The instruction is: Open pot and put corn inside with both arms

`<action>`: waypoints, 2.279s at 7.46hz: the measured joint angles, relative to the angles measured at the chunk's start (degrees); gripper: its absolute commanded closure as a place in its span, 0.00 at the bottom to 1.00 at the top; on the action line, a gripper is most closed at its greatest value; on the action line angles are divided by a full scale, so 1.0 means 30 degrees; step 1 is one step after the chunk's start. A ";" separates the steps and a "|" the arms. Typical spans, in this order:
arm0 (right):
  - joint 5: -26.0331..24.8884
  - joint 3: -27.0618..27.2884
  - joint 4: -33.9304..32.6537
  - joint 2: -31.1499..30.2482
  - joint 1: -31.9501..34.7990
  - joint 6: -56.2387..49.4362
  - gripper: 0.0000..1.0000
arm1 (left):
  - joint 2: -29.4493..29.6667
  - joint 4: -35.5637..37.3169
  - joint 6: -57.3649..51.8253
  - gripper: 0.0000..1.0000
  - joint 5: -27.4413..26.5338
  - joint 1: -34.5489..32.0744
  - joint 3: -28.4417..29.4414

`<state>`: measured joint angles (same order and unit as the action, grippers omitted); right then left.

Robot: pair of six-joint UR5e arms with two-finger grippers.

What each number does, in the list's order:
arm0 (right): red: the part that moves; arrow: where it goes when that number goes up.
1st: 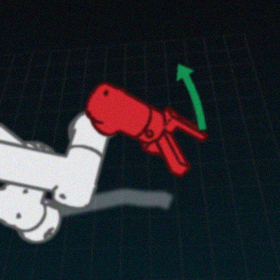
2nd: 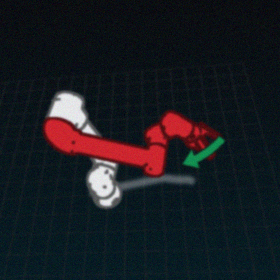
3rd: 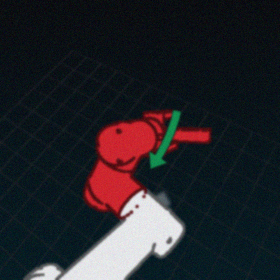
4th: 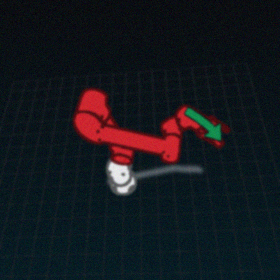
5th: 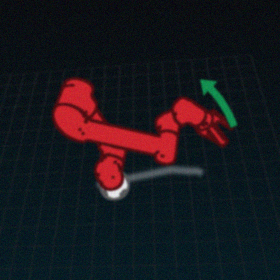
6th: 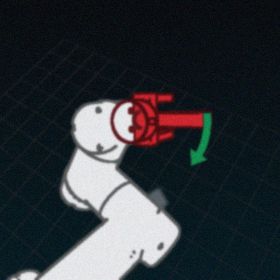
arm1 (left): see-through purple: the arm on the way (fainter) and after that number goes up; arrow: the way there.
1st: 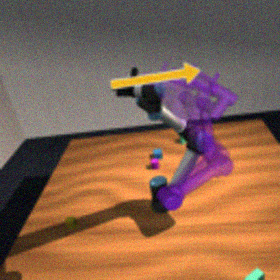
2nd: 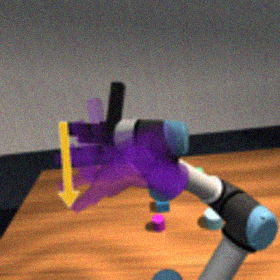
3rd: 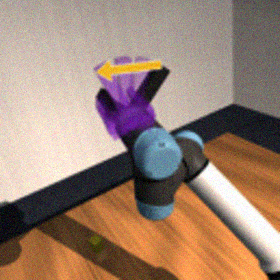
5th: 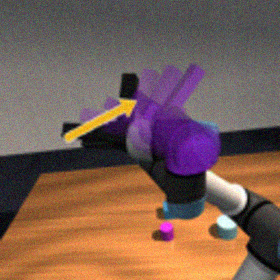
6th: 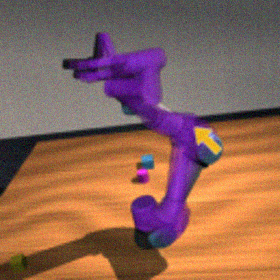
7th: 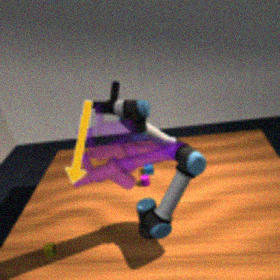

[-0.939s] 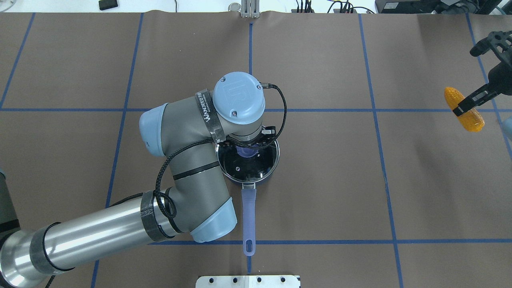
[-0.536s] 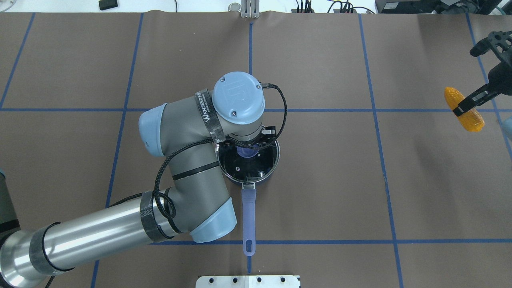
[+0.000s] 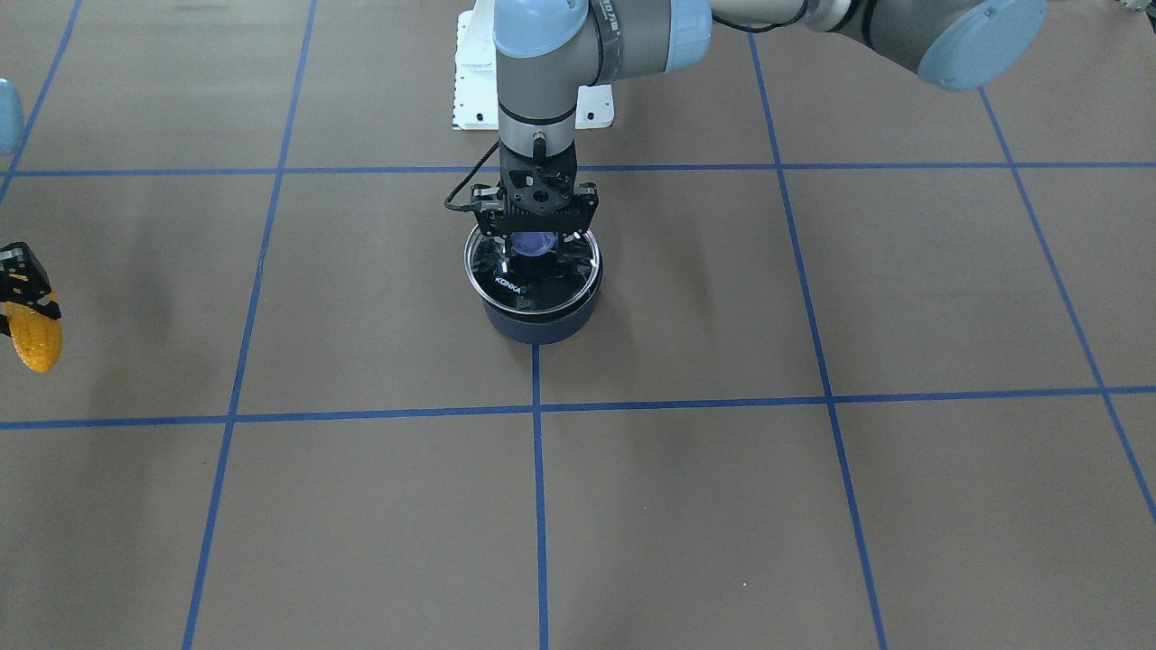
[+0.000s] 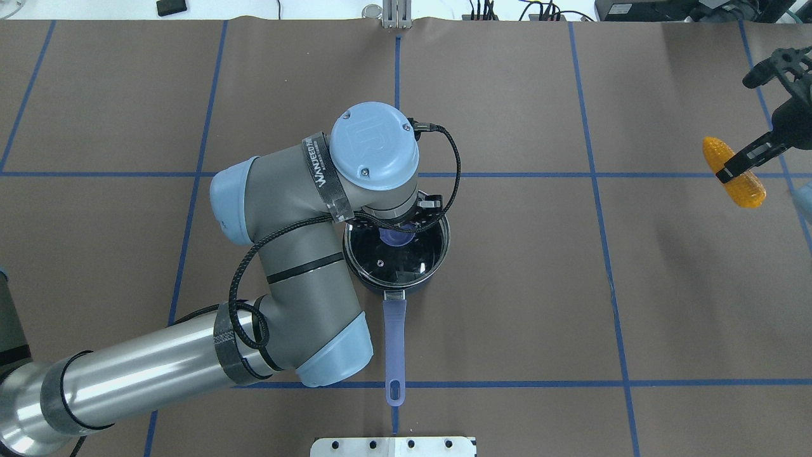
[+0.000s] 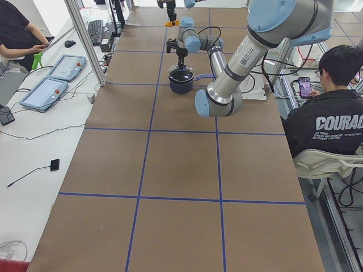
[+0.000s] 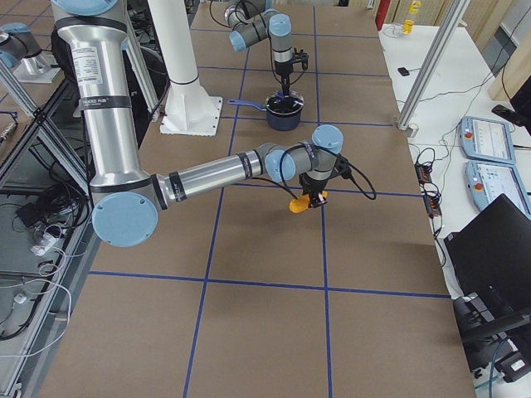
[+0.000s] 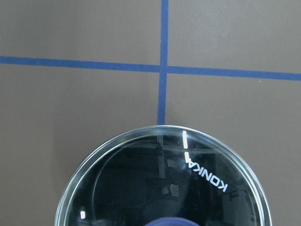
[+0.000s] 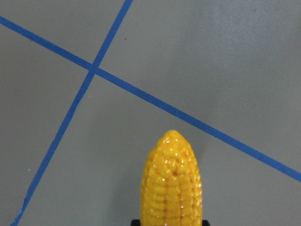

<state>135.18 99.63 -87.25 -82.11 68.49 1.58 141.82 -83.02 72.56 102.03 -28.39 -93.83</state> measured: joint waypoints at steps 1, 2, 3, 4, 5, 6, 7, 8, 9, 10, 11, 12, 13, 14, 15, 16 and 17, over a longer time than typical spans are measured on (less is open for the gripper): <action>-0.0007 -0.0002 -0.0616 0.0472 -0.0029 -0.0001 0.55 | -0.0067 0.0130 -0.0270 0.38 0.0091 -0.0150 -0.0294; -0.0025 0.0002 -0.1244 0.0950 -0.0034 0.0011 0.55 | -0.0347 0.0384 -0.0721 0.38 0.0335 -0.0373 -0.0796; -0.0052 0.0004 -0.1653 0.1343 -0.0029 0.0137 0.55 | -0.1102 0.0823 -0.1532 0.38 0.0651 -0.0700 -0.1883; -0.0072 0.0015 -0.2133 0.1841 -0.0027 0.0430 0.55 | -0.2121 0.1221 -0.2579 0.38 0.1029 -0.1170 -0.3162; -0.0082 0.0069 -0.2985 0.2575 -0.0025 0.0816 0.55 | -0.3099 0.1448 -0.3628 0.38 0.1583 -0.1742 -0.4151; -0.0068 0.0178 -0.3715 0.3323 -0.0098 0.1526 0.55 | -0.4005 0.1470 -0.4652 0.39 0.2054 -0.2264 -0.4855; -0.0046 0.0373 -0.4011 0.3855 -0.0405 0.2689 0.55 | -0.4979 0.1358 -0.5739 0.39 0.2299 -0.2749 -0.5495; -0.0056 0.0660 -0.4101 0.4279 -0.0936 0.4114 0.55 | -0.6025 0.1129 -0.6720 0.39 0.2474 -0.3255 -0.6077; -0.0112 0.1077 -0.4114 0.4681 -0.1664 0.5937 0.55 | -0.7304 0.0474 -0.7784 0.40 0.2927 -0.3925 -0.6522; -0.0308 0.1612 -0.4098 0.5093 -0.2539 0.8063 0.54 | -0.8934 -0.0809 -0.9061 0.41 0.3730 -0.4780 -0.6699; -0.0709 0.2128 -0.4088 0.5517 -0.3390 0.9980 0.54 | -1.0612 -0.2284 -1.0399 0.41 0.4503 -0.5698 -0.6660; -0.1349 0.2642 -0.4088 0.5857 -0.4347 1.1682 0.54 | -1.2062 -0.3554 -1.1804 0.41 0.5226 -0.6659 -0.6454; -0.2096 0.2932 -0.4093 0.6287 -0.5316 1.3164 0.54 | -1.3192 -0.4507 -1.3328 0.41 0.5979 -0.7660 -0.6023; -0.3059 0.3054 -0.4088 0.6874 -0.6458 1.4802 0.53 | -1.4039 -0.5423 -1.4827 0.42 0.6674 -0.8577 -0.5285; -0.4212 0.3103 -0.4088 0.7511 -0.7697 1.6540 0.52 | -1.4727 -0.6854 -1.6180 0.42 0.7273 -0.9338 -0.4039; -0.5378 0.3130 -0.4098 0.8073 -0.8809 1.8103 0.53 | -1.5346 -0.8814 -1.6984 0.42 0.7814 -0.9858 -0.2609; -0.6393 0.3129 -0.4112 0.8582 -0.9769 1.9377 0.54 | -1.5957 -1.1004 -1.7325 0.42 0.8412 -1.0226 -0.1235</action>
<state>116.00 109.01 -99.59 -56.36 39.18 59.71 93.95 -116.04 20.59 127.26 -59.06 -97.54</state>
